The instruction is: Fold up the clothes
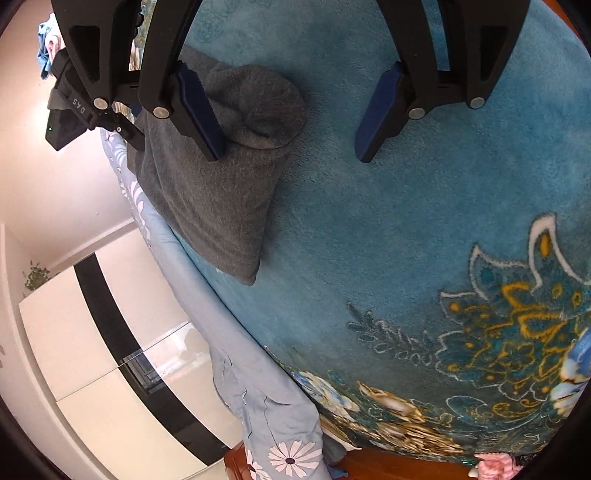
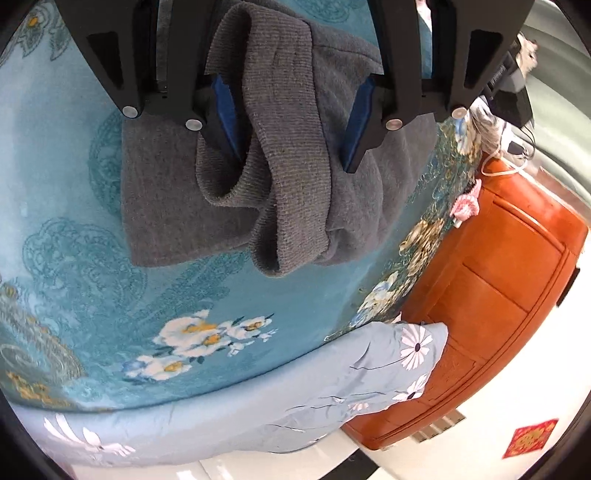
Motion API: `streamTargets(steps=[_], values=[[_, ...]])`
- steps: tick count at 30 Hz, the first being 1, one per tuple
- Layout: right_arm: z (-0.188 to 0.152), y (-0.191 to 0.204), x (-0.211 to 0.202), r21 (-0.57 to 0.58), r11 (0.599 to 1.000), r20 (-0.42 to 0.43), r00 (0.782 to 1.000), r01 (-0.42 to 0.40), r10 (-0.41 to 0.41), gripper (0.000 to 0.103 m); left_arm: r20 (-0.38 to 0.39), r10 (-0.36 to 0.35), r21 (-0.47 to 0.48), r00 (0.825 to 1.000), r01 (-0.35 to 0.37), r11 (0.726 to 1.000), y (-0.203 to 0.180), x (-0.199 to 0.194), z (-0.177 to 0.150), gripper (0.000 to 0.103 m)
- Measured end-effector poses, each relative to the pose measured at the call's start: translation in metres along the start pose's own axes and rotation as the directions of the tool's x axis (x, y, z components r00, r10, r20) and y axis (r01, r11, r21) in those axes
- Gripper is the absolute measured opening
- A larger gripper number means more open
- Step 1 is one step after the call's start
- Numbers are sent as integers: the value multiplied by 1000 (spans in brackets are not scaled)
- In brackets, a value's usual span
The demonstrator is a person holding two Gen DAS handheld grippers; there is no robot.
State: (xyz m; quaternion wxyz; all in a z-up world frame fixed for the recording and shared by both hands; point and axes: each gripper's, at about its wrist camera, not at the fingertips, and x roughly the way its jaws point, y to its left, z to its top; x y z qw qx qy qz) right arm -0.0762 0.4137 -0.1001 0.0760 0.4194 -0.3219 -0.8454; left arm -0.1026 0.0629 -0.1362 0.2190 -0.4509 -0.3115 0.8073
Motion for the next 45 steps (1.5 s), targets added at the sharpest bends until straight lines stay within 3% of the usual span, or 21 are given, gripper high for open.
streamTargets(steps=[4, 7, 13, 18, 21, 24, 28, 32, 35, 38, 41, 45], values=[[2, 5, -6, 38, 999, -4, 999, -35, 35, 19, -2, -7, -2, 1000, 7, 1000, 2, -2, 0, 77], [7, 14, -22, 30, 998, 18, 998, -62, 61, 14, -11, -1, 8, 1000, 1, 1000, -1, -2, 0, 77], [13, 6, -69, 15, 999, 116, 992, -51, 49, 14, -33, -34, 35, 999, 35, 999, -11, -1, -1, 80], [0, -34, -45, 87, 994, 37, 997, 59, -62, 14, -32, -31, 114, 999, 34, 993, -35, -3, 0, 80], [-3, -48, -39, 133, 991, 45, 998, 25, -32, 14, -16, -18, 190, 1000, 21, 982, -54, -7, 3, 80], [-1, -44, -41, 106, 994, 39, 998, 34, -39, 18, 1, -23, 248, 1000, 22, 969, -76, -9, 14, 80], [1, -39, -63, 38, 994, 67, 992, 101, -103, 38, -18, -75, 337, 997, 77, 939, -111, 0, 28, 80], [3, -37, -93, 5, 983, 154, 971, 182, -181, 39, -55, -84, 424, 995, 99, 900, -137, 19, 30, 80], [12, -15, -95, -75, 984, 180, 973, 161, -146, 39, -79, -111, 453, 991, 135, 881, -150, 26, 20, 80], [16, 9, -68, -175, 978, 129, 988, 111, -89, 39, -109, -117, 494, 987, 156, 856, -154, 33, 7, 80], [13, 17, -39, -238, 966, 64, 994, 105, -92, 39, -139, -81, 482, 987, 138, 865, -140, 44, 2, 80], [8, -3, -28, -196, 976, 54, 995, 96, -87, 39, -167, -117, 433, 979, 180, 883, -121, 46, 0, 80]])
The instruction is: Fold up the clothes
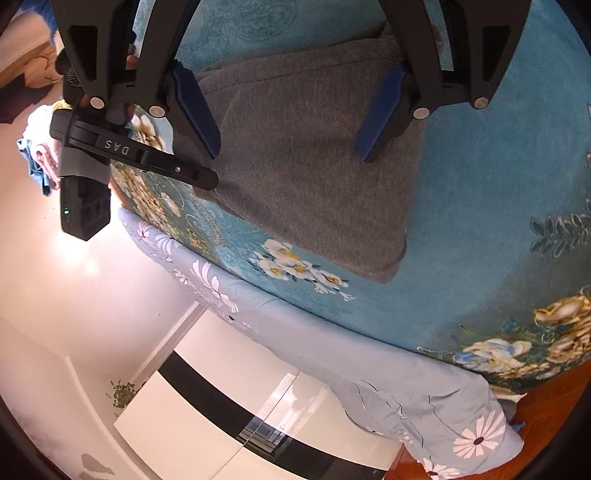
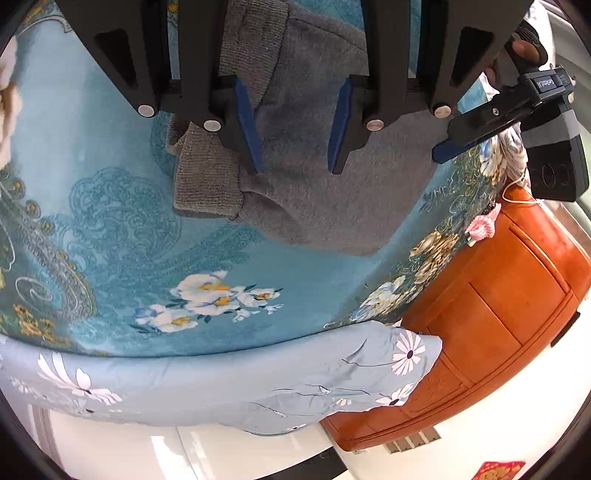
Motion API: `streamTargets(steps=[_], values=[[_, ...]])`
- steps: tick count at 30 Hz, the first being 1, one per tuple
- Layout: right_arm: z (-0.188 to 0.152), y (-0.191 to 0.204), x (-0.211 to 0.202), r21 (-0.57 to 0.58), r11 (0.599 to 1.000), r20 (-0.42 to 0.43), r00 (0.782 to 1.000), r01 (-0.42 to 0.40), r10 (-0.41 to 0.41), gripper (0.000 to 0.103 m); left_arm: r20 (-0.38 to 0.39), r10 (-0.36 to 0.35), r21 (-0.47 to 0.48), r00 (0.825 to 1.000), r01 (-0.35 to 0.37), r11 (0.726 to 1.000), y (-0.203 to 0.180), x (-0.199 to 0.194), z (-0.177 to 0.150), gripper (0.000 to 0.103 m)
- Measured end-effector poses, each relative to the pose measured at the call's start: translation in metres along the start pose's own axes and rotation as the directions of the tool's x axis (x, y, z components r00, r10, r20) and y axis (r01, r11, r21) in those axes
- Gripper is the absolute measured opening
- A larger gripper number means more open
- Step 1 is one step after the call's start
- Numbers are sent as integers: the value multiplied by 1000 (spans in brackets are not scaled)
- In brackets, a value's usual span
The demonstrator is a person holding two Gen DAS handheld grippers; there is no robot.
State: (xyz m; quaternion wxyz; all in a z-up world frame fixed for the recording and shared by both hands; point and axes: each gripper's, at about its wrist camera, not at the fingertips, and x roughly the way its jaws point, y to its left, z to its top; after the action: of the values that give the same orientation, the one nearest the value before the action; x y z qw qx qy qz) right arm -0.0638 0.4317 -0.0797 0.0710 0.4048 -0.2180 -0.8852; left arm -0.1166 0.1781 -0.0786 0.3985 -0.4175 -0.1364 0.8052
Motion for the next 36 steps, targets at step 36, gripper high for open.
streamTargets(steps=[36], values=[[-43, -62, 1, 387, 900, 76, 980, -199, 184, 62, -163, -158, -268, 974, 111, 957, 89, 42, 16, 93]])
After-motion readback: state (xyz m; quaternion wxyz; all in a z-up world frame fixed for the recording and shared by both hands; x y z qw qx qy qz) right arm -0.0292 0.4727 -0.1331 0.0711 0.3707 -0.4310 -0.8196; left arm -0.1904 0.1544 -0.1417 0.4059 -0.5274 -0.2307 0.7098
